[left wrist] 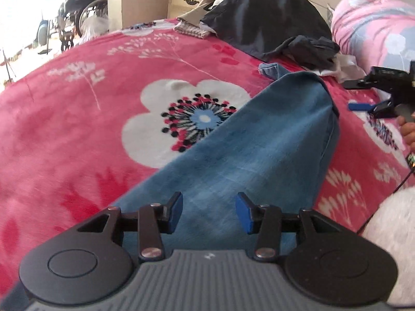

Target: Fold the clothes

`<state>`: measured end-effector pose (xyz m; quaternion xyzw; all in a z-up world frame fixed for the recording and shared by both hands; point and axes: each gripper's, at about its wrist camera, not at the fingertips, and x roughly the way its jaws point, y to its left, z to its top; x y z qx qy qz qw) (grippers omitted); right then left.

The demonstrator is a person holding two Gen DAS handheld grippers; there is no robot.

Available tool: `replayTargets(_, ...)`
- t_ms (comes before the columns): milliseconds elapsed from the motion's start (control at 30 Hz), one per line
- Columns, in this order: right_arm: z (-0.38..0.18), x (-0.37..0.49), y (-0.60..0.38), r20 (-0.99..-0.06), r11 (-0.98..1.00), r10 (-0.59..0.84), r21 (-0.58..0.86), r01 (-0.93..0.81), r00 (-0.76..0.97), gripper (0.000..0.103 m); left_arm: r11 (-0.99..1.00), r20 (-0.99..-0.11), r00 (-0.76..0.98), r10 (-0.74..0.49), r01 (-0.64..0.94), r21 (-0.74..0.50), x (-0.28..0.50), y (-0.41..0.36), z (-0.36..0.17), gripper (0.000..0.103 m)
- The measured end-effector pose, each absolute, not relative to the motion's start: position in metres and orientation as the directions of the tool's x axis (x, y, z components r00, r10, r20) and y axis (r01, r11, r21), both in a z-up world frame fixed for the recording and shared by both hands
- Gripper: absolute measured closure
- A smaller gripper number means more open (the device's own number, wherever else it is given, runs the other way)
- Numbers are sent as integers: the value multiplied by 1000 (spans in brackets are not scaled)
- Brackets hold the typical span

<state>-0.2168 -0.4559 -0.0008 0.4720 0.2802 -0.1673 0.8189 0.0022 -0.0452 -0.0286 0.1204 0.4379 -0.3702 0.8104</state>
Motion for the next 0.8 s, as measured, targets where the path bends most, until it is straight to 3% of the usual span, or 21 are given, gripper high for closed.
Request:
replayTargets(200, -53, -202, -478, -587, 135, 46, 805, 577, 808, 36, 703, -783, 377, -495, 703, -106, -4, -51, -44, 51)
replayTargets(267, -54, -201, -474, -562, 111, 24, 823, 556, 827, 47, 702, -779, 381, -497, 705, -104, -6, -50, -47, 50)
replayTargets(300, -55, -200, -472, -549, 99, 12, 832, 546, 836, 65, 703, -778, 383, -498, 704, -102, -7, -50, -49, 50)
replayTargets(333, -55, -200, -470, -537, 88, 1, 841, 534, 844, 73, 704, -776, 386, -498, 703, -102, -7, -49, -50, 50)
replayTargets(533, 1, -203, -437, -447, 362, -161, 803, 474, 880, 102, 711, -765, 402, -503, 696, -102, -10, -48, -54, 50)
replayTargets(733, 62, -216, -402, -300, 577, -121, 754, 313, 946, 102, 716, -760, 412, -504, 691, -100, -12, -48, -54, 50)
replayTargets(800, 77, -216, -396, -316, 643, -89, 706, 297, 945, 99, 717, -758, 416, -502, 691, -96, -13, -48, -54, 50)
